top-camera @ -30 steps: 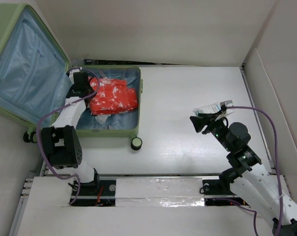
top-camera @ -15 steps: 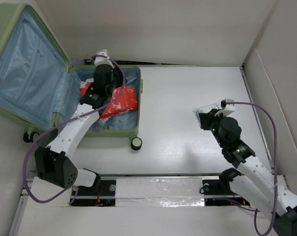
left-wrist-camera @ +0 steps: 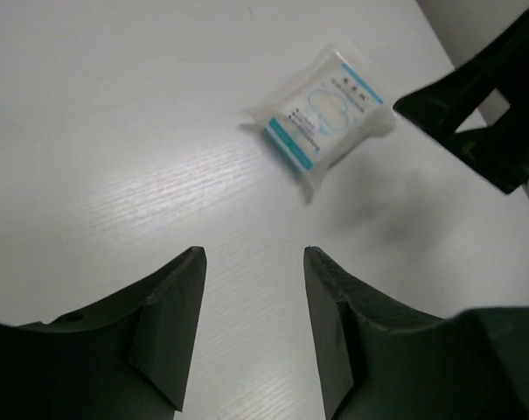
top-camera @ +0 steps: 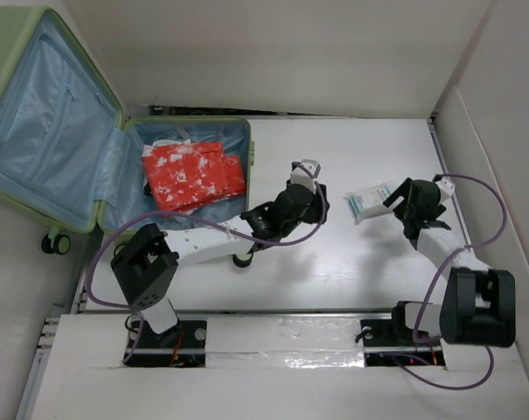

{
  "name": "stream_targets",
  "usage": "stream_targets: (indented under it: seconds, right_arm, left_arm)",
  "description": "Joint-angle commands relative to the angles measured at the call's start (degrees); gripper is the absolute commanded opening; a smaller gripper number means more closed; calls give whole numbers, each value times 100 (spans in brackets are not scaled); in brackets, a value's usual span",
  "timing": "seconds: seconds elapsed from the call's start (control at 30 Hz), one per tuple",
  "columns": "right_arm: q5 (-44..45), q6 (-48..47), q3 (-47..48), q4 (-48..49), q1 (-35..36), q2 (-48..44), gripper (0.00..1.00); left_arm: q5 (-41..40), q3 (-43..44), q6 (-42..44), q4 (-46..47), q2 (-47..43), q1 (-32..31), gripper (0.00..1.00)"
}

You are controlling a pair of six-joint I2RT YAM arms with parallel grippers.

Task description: Pack the luggage

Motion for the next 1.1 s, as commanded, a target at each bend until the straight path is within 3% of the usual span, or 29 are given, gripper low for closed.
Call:
stream_targets:
  seconds: [0.0, 0.1, 0.2, 0.23, 0.27, 0.37, 0.5, 0.57, 0.7, 0.87, 1.07]
  right_arm:
    - [-704, 378, 512, 466, -478, 623, 90]
    - [-777, 352, 960, 379, -532, 1272, 90]
    - [-1030, 343, 1399, 361, -585, 1757, 84]
    - [-1283, 352, 1531, 273, -637, 2037, 80]
    - [-1443, 326, 1611, 290, -638, 2144, 68]
    - [-1866, 98, 1822, 352, -515, 2452, 57]
    - [-2050, -499, 2077, 159, 28, 2804, 50]
    - [-2147, -623, 2270, 44, 205, 2910, 40]
    - [-2288, -896, 2455, -114, 601, 2778, 40]
    - [-2367, -774, 2297, 0, 532, 2366, 46]
    - [-2481, -607, 1885, 184, 408, 1462, 65]
  left_arm:
    - [66, -262, -105, 1031, -176, -41, 48]
    - [312, -246, -97, 1123, 34, -41, 55]
    - [374, -175, -26, 1210, 219, -41, 57]
    - [427, -193, 44, 1254, 237, -41, 57]
    - [436, -236, 88, 1289, 255, -41, 57]
    - [436, -272, 193, 1316, 316, 11, 57]
    - [699, -430, 133, 1517, 421, 249, 63]
    - [919, -526, 106, 1623, 483, 345, 65]
    - [1366, -387, 97, 1624, 843, 565, 66]
    - [1684, 245, 71, 1273, 1449, 566, 64]
    - [2088, 667, -499, 1360, 2073, 618, 59]
